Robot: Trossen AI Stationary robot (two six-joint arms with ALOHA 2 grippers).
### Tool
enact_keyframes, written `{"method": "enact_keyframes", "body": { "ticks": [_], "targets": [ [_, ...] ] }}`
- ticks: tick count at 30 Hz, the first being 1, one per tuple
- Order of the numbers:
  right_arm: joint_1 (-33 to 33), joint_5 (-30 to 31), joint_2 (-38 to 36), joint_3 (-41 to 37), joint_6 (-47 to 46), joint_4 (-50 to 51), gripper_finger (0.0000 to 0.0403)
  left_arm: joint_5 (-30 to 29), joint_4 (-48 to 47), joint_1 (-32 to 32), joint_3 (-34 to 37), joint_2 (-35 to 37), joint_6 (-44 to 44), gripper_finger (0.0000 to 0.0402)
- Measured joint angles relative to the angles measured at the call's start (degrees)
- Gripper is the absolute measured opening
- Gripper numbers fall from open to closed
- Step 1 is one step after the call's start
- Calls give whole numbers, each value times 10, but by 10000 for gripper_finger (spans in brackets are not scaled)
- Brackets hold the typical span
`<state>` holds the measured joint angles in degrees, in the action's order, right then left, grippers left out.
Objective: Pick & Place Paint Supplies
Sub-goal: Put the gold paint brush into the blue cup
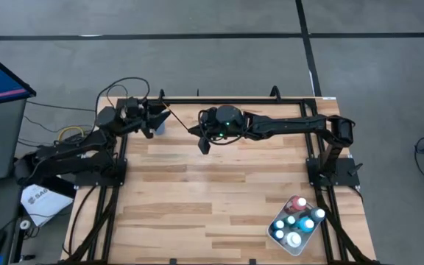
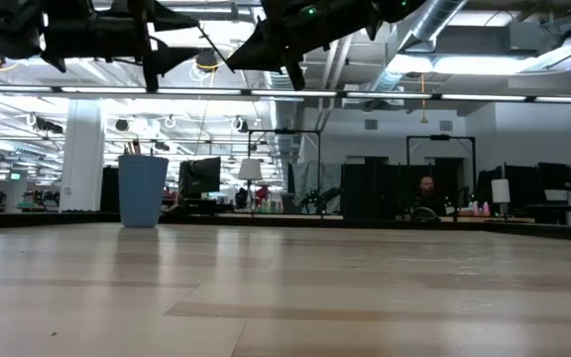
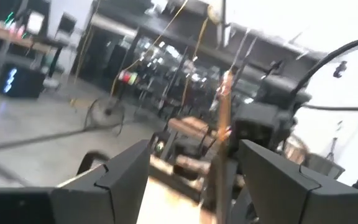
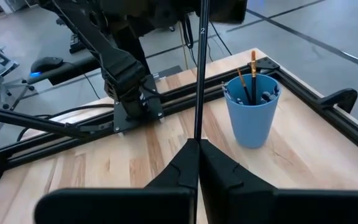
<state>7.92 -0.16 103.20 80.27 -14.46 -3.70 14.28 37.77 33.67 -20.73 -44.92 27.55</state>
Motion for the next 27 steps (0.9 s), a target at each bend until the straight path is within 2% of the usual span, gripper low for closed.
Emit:
{"method": "enact_keyframes", "body": {
  "ticks": [5, 15, 19, 24, 27],
  "targets": [
    [-1, 0, 0, 0, 7, 0, 0, 6, 65, 0, 0, -14, 0, 230],
    [-2, -11, 0, 0, 9, 4, 0, 6, 86, 0, -3, -46, 24, 206],
    [-2, -11, 0, 0, 11, 5, 0, 6, 90, 0, -11, -50, 20, 143],
    [-1, -11, 0, 0, 15, 5, 0, 7, 88, 0, -11, -50, 14, 18],
    [3, -10, 0, 0, 23, 7, 0, 7, 88, 0, -11, -49, 13, 6]
  ]
}}
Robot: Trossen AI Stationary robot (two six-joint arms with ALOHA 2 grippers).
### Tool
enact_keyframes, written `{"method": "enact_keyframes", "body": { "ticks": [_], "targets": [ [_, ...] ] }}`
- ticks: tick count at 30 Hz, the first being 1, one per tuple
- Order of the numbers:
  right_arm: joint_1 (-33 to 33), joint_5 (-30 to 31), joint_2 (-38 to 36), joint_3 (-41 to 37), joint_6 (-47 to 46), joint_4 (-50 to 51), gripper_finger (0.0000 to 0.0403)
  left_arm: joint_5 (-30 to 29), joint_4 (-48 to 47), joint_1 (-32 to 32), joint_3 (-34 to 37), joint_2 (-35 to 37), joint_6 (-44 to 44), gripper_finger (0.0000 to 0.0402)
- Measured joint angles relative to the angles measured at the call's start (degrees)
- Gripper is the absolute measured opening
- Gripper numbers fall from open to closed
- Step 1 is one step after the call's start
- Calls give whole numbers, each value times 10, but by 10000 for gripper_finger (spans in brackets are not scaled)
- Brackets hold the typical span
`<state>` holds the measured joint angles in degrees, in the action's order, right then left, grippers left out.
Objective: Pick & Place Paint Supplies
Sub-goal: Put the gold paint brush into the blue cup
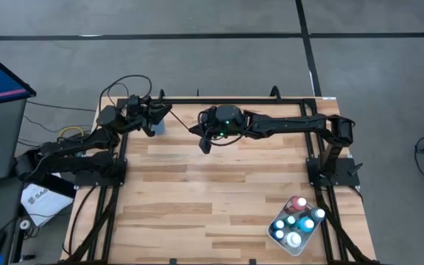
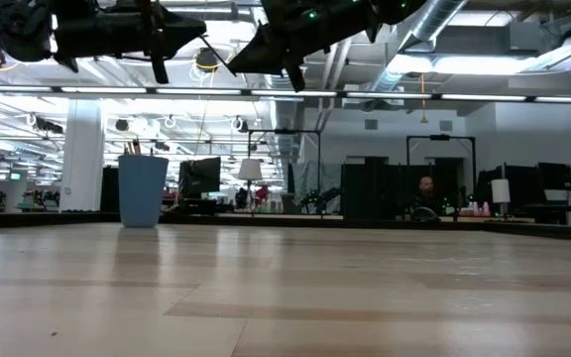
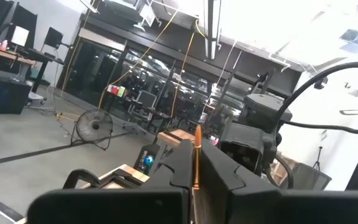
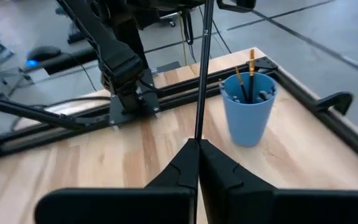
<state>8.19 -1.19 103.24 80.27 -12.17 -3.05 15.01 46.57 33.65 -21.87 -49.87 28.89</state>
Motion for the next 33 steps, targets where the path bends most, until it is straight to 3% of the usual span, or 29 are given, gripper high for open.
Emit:
{"method": "enact_keyframes", "body": {
  "ticks": [5, 9, 15, 19, 21, 28, 33],
  "targets": [
    [10, 17, -27, 0, 59, 32, 17, -4, -24, 0, -3, 13, -27, 2],
    [27, 53, -94, 1, 88, 75, 48, -52, -186, -2, -36, 49, -101, 1],
    [55, 103, -182, 1, 98, 147, 68, -228, -374, -33, -107, 96, -249, 1],
    [69, 123, -210, 1, 97, 191, 69, -361, -455, -53, -129, 112, -298, 1],
    [71, 147, -214, 0, 86, 201, 69, -398, -489, -57, -129, 113, -304, 1],
    [77, 162, -223, 0, 67, 176, 69, -449, -561, -58, -129, 98, -281, 0],
    [77, 162, -226, 0, 68, 177, 69, -455, -587, -58, -129, 88, -266, 0]
  ]
}}
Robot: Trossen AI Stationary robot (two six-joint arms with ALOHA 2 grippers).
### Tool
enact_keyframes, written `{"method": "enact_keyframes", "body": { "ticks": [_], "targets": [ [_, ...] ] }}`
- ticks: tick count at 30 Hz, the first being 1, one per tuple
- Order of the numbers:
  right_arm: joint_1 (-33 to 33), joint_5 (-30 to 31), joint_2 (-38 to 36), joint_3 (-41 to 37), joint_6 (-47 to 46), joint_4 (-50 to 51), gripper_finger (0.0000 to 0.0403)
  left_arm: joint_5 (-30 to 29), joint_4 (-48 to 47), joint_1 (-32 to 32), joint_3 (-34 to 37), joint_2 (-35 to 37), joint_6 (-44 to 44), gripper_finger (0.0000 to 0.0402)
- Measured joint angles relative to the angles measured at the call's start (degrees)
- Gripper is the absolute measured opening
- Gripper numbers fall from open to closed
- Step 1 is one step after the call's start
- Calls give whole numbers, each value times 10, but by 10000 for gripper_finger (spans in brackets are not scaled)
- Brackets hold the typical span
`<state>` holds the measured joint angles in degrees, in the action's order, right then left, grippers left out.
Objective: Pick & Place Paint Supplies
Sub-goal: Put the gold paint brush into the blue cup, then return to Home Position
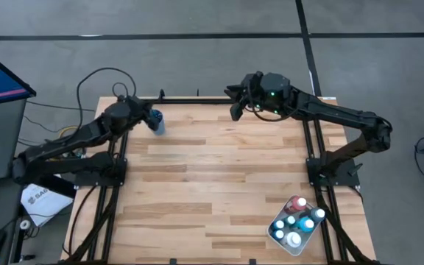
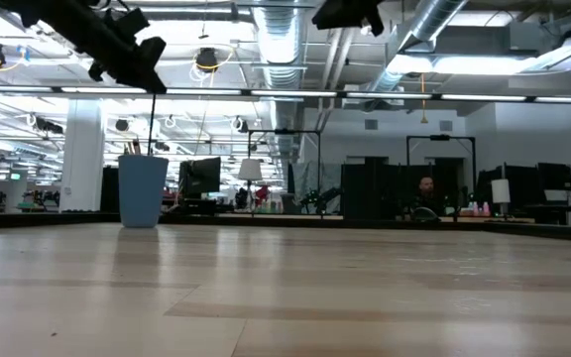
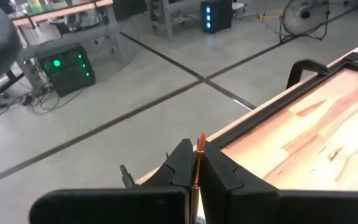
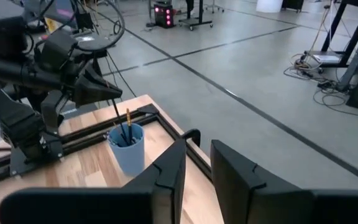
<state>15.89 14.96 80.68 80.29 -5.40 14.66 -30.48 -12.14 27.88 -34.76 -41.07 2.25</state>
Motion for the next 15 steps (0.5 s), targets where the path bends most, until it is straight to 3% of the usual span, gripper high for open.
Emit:
{"method": "enact_keyframes", "body": {
  "ticks": [8, 15],
  "targets": [
    [8, 1, 0, 0, -14, 4, 73, 23, -2, 3, 0, -19, 11, 44],
    [17, -19, -34, -1, -7, 2, 133, 23, -1, 5, 0, -17, 11, 118]
  ]
}}
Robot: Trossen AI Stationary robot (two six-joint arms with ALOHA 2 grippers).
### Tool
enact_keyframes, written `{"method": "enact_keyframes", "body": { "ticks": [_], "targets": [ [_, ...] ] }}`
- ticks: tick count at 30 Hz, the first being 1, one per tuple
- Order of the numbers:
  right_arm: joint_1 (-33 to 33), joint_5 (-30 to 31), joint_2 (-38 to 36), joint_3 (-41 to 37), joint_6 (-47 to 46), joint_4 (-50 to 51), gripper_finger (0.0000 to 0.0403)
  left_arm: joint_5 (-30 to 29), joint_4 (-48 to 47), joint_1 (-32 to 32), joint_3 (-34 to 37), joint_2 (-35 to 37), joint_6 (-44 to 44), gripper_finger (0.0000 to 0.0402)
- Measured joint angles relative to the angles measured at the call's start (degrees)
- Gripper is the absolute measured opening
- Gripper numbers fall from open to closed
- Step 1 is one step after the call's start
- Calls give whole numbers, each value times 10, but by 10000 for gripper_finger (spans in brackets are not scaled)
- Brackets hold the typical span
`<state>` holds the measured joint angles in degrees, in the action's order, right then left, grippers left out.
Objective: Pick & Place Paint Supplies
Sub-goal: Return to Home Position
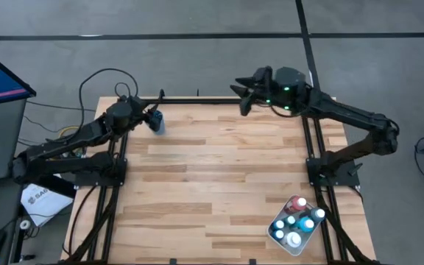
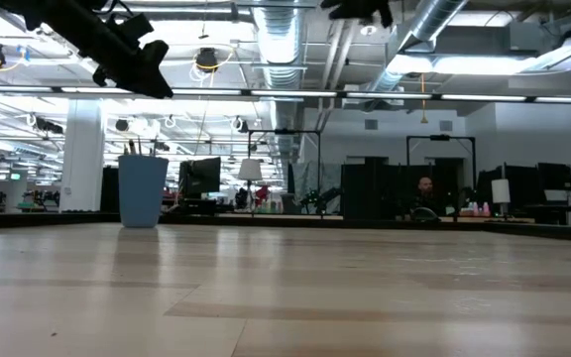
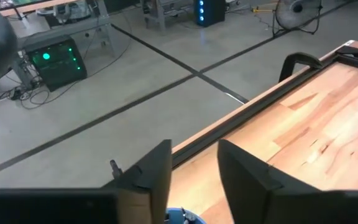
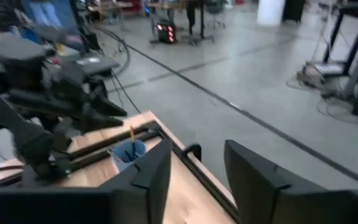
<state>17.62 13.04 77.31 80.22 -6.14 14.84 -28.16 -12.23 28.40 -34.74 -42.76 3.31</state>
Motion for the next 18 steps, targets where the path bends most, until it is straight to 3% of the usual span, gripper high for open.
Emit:
{"method": "enact_keyframes", "body": {
  "ticks": [4, 8, 11, 14, 16, 18],
  "targets": [
    [6, -12, -57, 0, 34, 13, 170, 4, -1, 0, -5, 16, 15, 157],
    [19, -32, -148, -16, 96, 9, 172, 52, 7, 0, -37, 59, 17, 164],
    [49, -98, -219, -64, 96, -21, 140, 62, 7, 0, -53, 88, 16, 132],
    [78, -132, -287, -143, 87, -52, 77, 73, 19, 0, -59, 113, 14, 67],
    [88, -169, -330, -210, 86, -96, 26, 107, 38, 0, -59, 128, 8, 21],
    [92, -208, -372, -279, 79, -160, 12, 145, 62, 0, -59, 141, 12, 10]
  ]
}}
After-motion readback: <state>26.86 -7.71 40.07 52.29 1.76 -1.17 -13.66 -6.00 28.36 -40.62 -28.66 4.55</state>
